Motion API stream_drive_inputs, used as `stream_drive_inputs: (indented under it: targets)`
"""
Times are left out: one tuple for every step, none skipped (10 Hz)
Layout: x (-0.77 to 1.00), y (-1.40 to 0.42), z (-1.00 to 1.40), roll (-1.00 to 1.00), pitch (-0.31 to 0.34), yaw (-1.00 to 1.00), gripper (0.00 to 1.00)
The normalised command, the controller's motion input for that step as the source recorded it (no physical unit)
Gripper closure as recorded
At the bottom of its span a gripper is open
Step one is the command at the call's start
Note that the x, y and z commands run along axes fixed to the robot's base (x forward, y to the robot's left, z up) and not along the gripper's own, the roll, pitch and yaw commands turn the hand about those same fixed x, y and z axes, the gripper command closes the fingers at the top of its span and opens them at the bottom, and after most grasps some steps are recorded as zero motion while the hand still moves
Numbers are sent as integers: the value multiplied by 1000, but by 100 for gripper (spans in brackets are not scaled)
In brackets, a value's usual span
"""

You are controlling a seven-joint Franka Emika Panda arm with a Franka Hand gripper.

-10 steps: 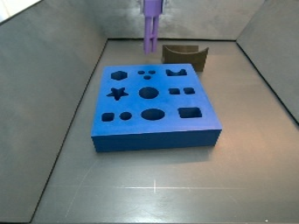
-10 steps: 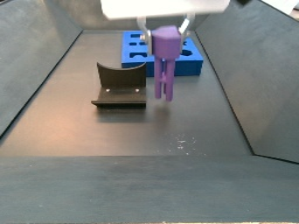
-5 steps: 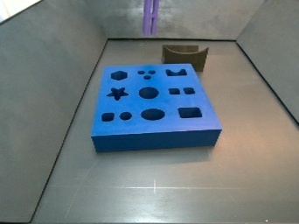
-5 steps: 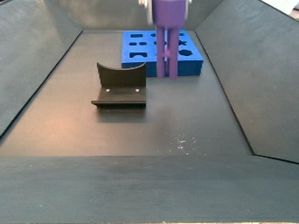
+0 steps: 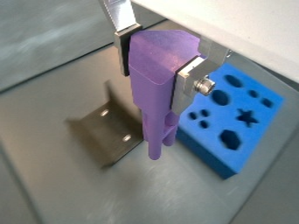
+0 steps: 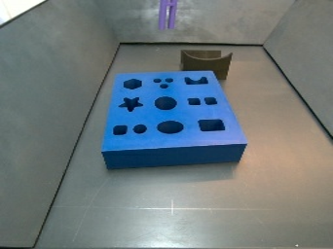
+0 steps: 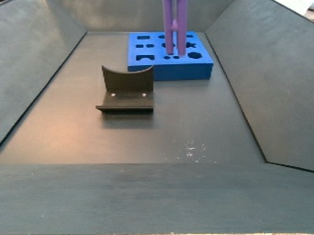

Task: Pick up the 3 prong object. Move up. Move to above the board. Insert the 3 prong object.
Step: Move to above the board.

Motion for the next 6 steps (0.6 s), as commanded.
stream_drive_inputs:
  targets:
    - [-127,-1000,286,110,-153,-307,100]
    - [-122,-1000,282,76,-87,-130,100]
    - [-123,-1000,282,64,-59,-85,100]
    - [-129,-1000,286,52,-16,-40,100]
    - [-128,-1000,290,39,2,-19,100]
    - [-127,-1000,294,25,12,-7,100]
